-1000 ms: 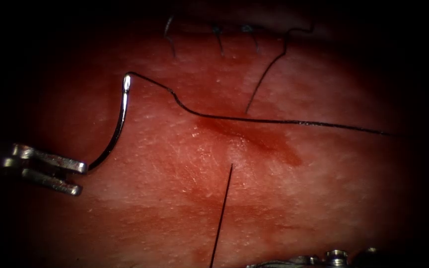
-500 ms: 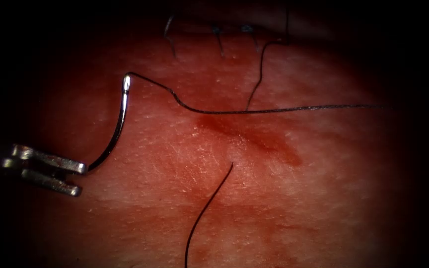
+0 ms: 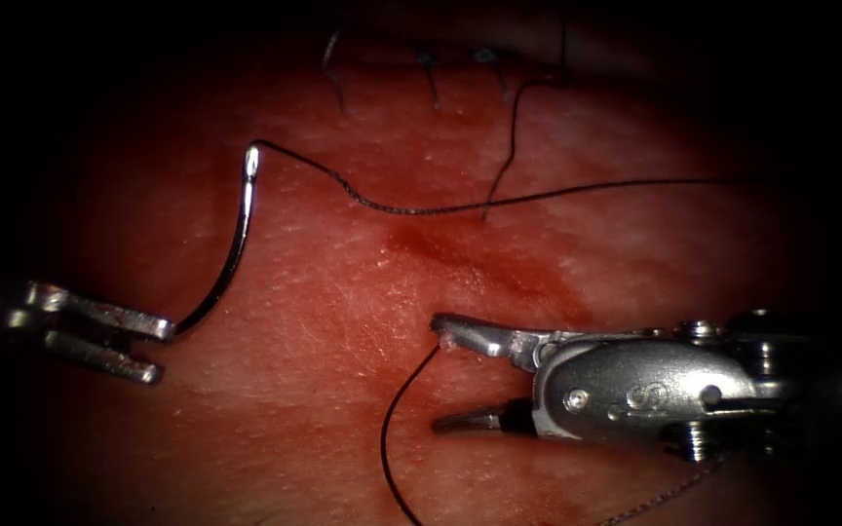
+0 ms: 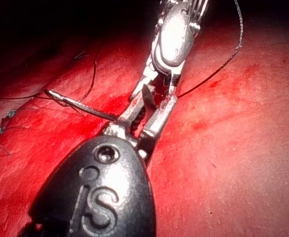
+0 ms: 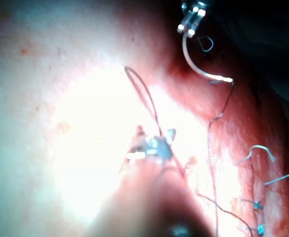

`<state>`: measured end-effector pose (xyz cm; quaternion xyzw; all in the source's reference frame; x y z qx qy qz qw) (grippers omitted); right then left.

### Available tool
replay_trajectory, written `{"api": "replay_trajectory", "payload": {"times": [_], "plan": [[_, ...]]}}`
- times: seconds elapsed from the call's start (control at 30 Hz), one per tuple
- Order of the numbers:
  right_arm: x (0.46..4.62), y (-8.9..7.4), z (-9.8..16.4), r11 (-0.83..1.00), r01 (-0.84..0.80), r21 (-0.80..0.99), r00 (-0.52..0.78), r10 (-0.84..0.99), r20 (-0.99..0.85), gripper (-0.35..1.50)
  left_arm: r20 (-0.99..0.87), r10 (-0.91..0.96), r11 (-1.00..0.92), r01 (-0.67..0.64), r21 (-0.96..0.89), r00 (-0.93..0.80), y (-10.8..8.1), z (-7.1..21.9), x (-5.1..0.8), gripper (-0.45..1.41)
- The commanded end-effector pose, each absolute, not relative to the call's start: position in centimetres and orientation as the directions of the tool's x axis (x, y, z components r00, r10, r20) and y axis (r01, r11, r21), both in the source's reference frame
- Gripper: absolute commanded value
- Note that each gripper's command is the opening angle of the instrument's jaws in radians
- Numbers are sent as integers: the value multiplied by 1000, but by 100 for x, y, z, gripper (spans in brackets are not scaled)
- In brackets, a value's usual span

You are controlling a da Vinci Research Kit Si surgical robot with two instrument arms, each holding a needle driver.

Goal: Wound Closure

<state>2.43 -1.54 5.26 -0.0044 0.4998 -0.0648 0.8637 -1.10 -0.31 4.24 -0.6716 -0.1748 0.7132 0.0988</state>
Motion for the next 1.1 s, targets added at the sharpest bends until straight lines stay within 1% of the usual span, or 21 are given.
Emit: {"api": "replay_trajectory", "payload": {"times": [0.03,0.23,0.27,0.33,0.4,0.53,0.67,1.1], "plan": [[247,-150,546,991,105,-80,498,-122,-858,136,-924,375,-920,94,-382,-77,-32,430,-117,-45],[257,-147,575,991,94,-97,515,-132,-847,136,-924,375,-920,93,-381,-77,-31,431,-118,-45],[258,-148,578,991,94,-100,516,-134,-846,131,-924,375,-920,93,-381,-77,-31,431,-118,-45],[256,-153,582,989,97,-113,520,-147,-842,68,-924,375,-920,93,-381,-77,-31,431,-118,-45],[250,-155,581,992,82,-98,526,-127,-841,-35,-924,375,-920,93,-381,-77,-31,431,-118,-45],[238,-160,571,994,77,-76,526,-105,-844,-35,-924,375,-920,94,-381,-77,-31,431,-117,-45],[240,-171,557,994,85,-73,519,-106,-848,-35,-924,375,-920,94,-381,-77,-31,431,-117,-45],[247,-230,442,980,197,-20,402,-100,-910,-35,-923,376,-919,94,-382,-77,-32,428,-116,-45]]}}
